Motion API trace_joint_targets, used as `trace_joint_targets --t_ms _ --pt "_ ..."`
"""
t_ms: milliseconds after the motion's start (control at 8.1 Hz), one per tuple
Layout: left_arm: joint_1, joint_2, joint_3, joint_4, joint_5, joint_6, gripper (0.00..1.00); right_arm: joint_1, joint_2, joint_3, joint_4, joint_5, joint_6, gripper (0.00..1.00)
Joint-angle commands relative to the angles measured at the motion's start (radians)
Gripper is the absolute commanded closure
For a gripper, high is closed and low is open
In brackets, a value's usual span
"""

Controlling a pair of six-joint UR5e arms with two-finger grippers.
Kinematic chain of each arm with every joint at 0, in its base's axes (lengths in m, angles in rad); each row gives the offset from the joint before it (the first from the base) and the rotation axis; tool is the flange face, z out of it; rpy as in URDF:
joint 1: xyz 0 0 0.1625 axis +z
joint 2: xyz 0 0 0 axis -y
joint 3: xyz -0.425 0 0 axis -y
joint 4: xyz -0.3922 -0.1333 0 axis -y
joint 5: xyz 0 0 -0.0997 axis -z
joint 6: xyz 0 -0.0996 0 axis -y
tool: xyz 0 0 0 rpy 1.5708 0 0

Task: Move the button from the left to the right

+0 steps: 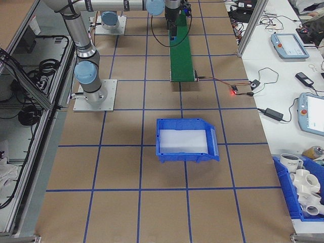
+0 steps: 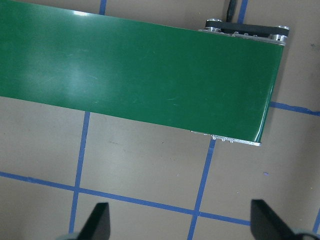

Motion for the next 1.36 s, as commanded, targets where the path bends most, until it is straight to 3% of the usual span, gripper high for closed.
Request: trace_joint_targets --t_ms 0,123,247,370,1111,1235 --pt "0.0 0.0 -0.007 -0.001 0.001 -0.002 0.87 -0.002 0.001 0.0 0.001 -0.017 -0.001 0.0" --pt "0.0 0.001 -0.006 -0.001 0.002 -0.002 0.77 -0.004 -0.001 0.0 -0.002 -0.034 0.0 0.0" --pt "0.0 -0.002 -0.007 0.002 -0.004 -0.003 0.28 -0.004 0.0 0.0 -0.007 -0.031 -0.003 0.0" --pt "0.0 -0.005 -0.006 0.002 -0.024 -0.035 0.01 -0.005 0.002 0.0 -0.008 -0.025 0.002 0.0" --pt "0.001 -0.003 -0.001 0.005 -0.012 -0.043 0.0 -0.027 0.019 -0.009 -0.033 -0.014 0.012 0.0" --pt "0.001 -0.003 0.001 0.006 -0.022 -0.042 0.0 -0.027 0.02 -0.008 -0.077 -0.02 0.015 0.0"
